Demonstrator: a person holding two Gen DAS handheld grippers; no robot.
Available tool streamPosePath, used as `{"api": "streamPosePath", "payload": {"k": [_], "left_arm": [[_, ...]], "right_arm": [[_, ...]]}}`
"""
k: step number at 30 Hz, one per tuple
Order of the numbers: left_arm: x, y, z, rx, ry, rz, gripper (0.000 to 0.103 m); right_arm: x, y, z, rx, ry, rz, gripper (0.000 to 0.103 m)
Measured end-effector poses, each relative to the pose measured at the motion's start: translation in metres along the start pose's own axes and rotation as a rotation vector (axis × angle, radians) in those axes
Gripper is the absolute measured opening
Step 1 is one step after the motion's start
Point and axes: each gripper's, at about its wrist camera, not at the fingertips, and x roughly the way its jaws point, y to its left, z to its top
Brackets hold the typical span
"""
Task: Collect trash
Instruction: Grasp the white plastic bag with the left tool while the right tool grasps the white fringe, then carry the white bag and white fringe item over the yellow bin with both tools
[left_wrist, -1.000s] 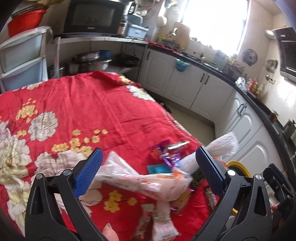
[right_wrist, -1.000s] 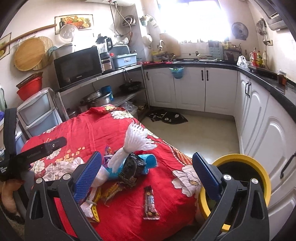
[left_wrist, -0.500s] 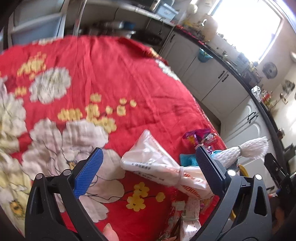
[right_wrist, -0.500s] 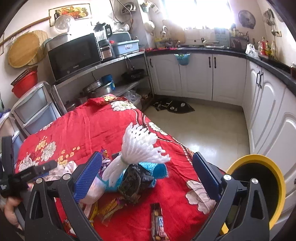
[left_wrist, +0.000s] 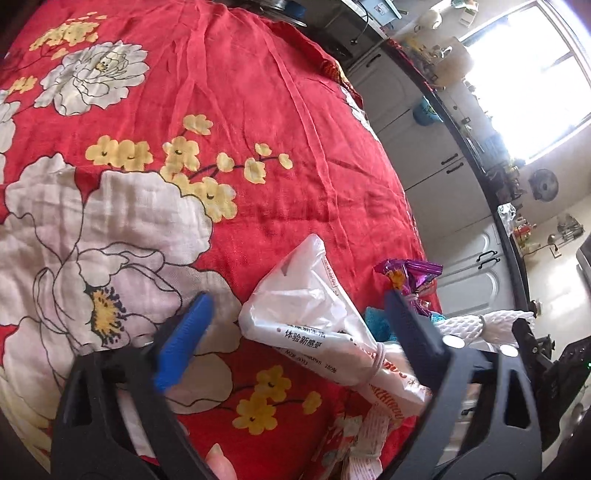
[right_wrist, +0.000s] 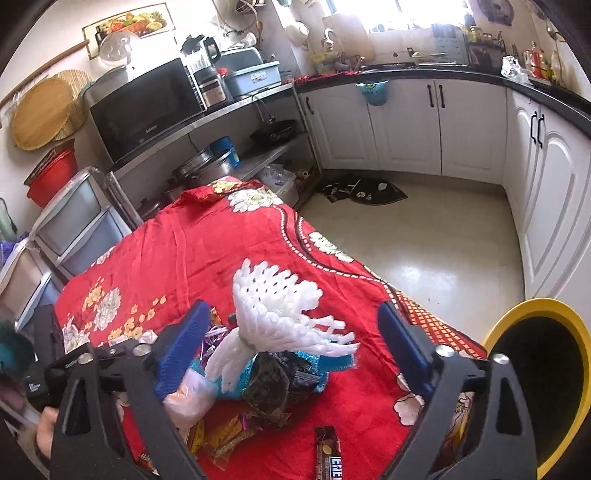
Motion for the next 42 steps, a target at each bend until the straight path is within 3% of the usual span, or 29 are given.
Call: {"api": "streamPosePath", "payload": {"k": [2, 5, 9, 12, 31, 42], "left_arm": [[0.003, -0.002, 0.0, 0.003, 0.007, 0.007, 0.058], [0.005, -0.003, -0.001, 0.015, 0.011, 0.02, 0.048], [0.003, -0.004, 0.0, 0.029, 0.002, 0.017, 0.039], [0.001, -0.006, 0.001, 0.046, -0.008, 0.02, 0.033], [-0.06, -0.046, 0.004, 0.181, -0.188, -0.015, 0.027], [-0.074, -0.092, -0.009, 0.291, -0.221, -0.062, 0.027]], "right_arm": [[0.001, 0.001, -0.001, -0.001, 0.009, 0.008, 0.073], [-0.001, 0.003, -0.001, -0.008, 0.016, 0.027, 0.057], [-0.003, 0.008, -0.001, -0.026, 0.027, 0.061, 0.032], [-0.006, 0.012, -0.001, -0.042, 0.025, 0.071, 0.024], [-0.053, 0.02, 0.009, -0.073, -0.084, 0.093, 0.022], [-0.098, 0.001, 0.004, -0.044, -0.149, 0.079, 0.022]]}}
